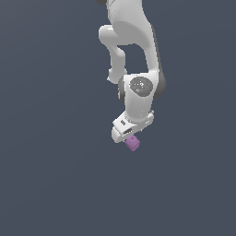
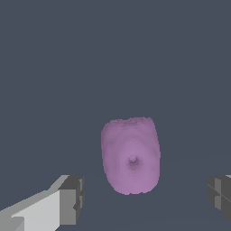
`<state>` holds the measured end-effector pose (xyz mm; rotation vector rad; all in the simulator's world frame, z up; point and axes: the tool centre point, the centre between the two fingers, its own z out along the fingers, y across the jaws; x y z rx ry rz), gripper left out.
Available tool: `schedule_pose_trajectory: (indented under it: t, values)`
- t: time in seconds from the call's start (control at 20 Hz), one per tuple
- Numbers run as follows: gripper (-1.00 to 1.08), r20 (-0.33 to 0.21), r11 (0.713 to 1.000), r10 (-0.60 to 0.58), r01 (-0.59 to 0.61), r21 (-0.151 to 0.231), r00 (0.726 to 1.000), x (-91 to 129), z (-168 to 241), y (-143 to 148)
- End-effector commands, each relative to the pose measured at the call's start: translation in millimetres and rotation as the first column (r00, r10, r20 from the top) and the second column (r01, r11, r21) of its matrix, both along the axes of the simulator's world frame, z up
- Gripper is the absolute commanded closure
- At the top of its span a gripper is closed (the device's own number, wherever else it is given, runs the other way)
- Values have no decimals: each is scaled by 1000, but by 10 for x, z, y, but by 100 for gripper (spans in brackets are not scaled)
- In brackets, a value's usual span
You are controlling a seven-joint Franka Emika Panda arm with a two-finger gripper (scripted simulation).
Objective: Pick up the object and move it to a goal position.
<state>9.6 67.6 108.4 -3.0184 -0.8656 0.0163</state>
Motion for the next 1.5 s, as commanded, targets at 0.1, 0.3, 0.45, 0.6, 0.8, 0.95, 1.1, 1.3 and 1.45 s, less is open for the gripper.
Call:
schedule_pose_trajectory:
  t: [0.1,0.3,0.45,0.6,0.8,0.95,1.1,1.3,1.45]
  values:
    - [-92,7,998,66,-66,1,998,21,-50,43]
    - [-92,10,996,92,-92,1,996,29,-70,61]
    - [-92,10,996,90,-90,1,996,27,-71,60]
    - [-92,10,996,90,-90,1,996,27,-107,58]
    - [-92,10,996,92,-92,1,996,22,-262,62]
    - [-92,10,996,94,-94,2,996,17,-430,60]
    - [-92,10,995,95,-95,2,995,17,-536,64]
    - [-92,10,995,95,-95,2,995,28,-574,63]
    - [108,10,995,95,-95,2,995,28,-574,63]
